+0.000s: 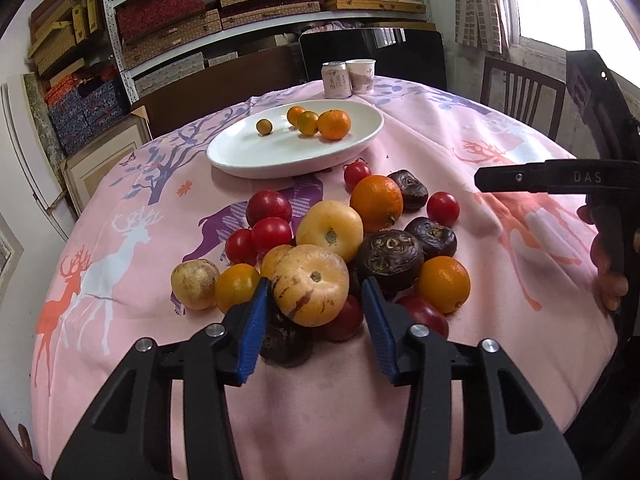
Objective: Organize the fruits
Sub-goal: 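Grasp a pale striped pepino with the left tool while the right tool grasps a mandarin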
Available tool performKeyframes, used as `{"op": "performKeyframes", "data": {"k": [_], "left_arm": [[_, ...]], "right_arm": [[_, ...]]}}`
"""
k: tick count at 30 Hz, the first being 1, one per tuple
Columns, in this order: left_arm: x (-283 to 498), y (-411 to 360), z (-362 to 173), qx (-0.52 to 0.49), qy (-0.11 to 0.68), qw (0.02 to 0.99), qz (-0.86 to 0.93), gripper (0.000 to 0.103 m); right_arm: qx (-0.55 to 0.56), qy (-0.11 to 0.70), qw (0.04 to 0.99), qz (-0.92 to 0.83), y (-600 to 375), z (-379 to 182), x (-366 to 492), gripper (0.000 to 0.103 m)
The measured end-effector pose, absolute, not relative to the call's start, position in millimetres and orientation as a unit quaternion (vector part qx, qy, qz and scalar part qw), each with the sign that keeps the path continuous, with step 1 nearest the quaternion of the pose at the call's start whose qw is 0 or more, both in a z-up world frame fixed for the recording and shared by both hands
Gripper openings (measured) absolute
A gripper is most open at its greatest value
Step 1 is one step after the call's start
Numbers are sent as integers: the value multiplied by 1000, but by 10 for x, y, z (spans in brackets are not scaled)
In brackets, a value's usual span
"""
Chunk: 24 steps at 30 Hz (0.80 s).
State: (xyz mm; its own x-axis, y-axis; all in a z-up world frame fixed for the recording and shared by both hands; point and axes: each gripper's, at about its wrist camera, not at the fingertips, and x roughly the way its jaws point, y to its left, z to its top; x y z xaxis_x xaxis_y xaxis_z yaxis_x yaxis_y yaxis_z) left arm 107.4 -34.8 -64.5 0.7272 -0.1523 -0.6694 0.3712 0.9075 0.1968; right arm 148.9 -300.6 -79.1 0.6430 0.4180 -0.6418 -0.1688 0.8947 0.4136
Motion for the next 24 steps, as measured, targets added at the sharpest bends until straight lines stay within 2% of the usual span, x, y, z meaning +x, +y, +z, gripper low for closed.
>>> {"op": "performKeyframes", "data": {"k": [1,10,20,21,24], "left_arm": [[1069,-357,-655,170,336,916,-138,38],[1037,-199,-577,133,326,925,-143,37],[726,89,-436,100,328,928,-146,37],[718,112,-450,97,333,926,-147,37],[701,164,-506,89,343,924,-145,37]], "right_arm": [[161,390,892,165,-3010,-797,1492,70],[149,388,891,185,-2950,-775,1466,70],[24,385,873,300,-2224,-694,966,70],[5,389,874,291,-2137,-708,948,69],[-2,403,869,288,-2017,-718,969,59]]}}
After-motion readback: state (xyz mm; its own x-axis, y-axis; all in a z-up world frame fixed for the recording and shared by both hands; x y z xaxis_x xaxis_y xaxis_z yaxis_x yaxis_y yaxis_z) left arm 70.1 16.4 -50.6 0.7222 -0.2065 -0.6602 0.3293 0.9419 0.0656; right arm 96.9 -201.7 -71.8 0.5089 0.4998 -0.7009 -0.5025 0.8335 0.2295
